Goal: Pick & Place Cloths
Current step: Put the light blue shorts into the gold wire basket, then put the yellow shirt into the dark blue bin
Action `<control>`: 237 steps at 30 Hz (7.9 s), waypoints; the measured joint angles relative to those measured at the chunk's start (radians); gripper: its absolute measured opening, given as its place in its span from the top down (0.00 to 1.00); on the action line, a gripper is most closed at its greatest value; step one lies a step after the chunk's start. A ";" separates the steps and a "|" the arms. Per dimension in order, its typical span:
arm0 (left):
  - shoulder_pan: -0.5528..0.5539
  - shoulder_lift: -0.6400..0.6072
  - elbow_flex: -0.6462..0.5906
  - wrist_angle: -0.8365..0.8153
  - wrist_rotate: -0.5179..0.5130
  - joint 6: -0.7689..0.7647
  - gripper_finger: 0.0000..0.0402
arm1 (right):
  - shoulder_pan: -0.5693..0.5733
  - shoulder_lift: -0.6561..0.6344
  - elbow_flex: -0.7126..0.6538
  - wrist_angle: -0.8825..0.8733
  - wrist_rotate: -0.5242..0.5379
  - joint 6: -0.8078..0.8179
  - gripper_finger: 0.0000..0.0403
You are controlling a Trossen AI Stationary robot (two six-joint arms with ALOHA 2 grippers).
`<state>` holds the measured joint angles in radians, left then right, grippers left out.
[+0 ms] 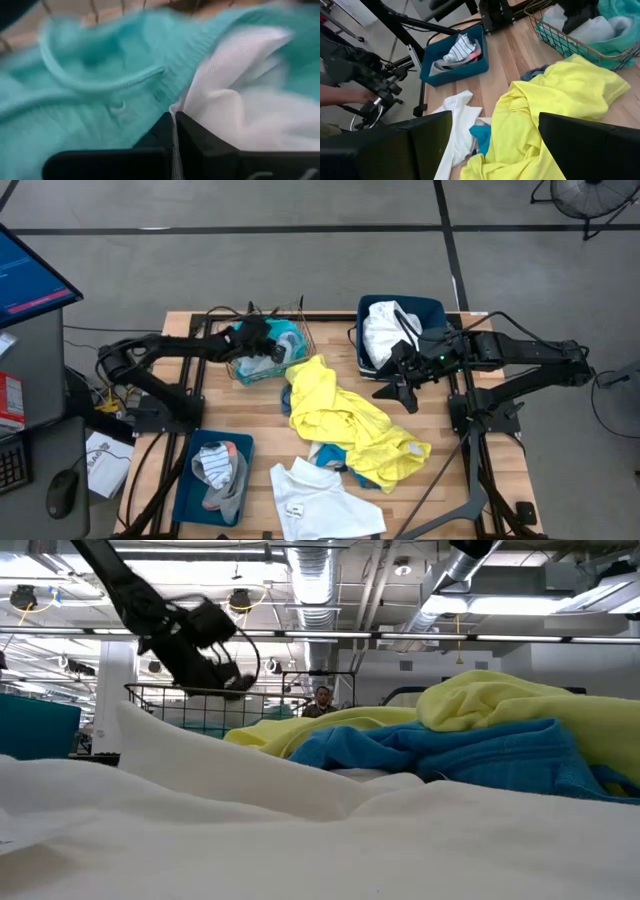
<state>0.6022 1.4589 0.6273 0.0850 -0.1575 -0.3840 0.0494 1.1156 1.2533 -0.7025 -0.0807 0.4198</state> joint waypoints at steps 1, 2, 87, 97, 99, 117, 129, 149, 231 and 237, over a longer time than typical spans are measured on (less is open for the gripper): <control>0.000 -0.029 0.000 0.008 -0.006 0.001 0.99 | 0.000 0.000 0.000 0.000 0.000 0.000 0.28; 0.000 -0.061 0.000 0.010 -0.016 0.007 1.00 | 0.000 0.000 0.000 0.000 0.000 0.000 0.28; -0.267 -0.951 0.002 0.395 0.347 -0.048 0.47 | 0.293 0.664 0.038 -0.268 0.215 0.100 0.97; -0.267 -0.951 0.002 0.395 0.347 -0.047 0.47 | 0.209 0.394 0.211 -0.318 0.534 0.128 0.99; -0.267 -0.951 0.002 0.395 0.347 -0.048 0.47 | 0.181 0.332 0.242 -0.323 0.624 0.147 0.99; -0.267 -0.951 0.002 0.395 0.346 -0.048 0.47 | -0.135 0.086 0.508 -0.298 1.239 -0.145 1.00; -0.267 -0.951 0.001 0.395 0.346 -0.048 0.47 | -0.185 0.085 0.603 -0.100 1.653 -0.521 1.00; -0.267 -0.946 0.001 0.393 0.346 -0.048 0.47 | -0.157 0.111 0.622 -0.211 1.652 -0.503 1.00; -0.266 -0.840 -0.002 0.360 0.323 -0.061 0.47 | -0.688 0.151 0.015 -0.413 0.605 0.082 0.50; -0.266 -0.807 -0.002 0.359 0.323 -0.065 0.47 | -0.792 0.179 -0.030 -0.485 0.609 0.146 0.72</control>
<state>0.3363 0.6521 0.6254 0.4445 0.1654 -0.4493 -0.7427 1.2947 1.2237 -1.1875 0.5283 0.5660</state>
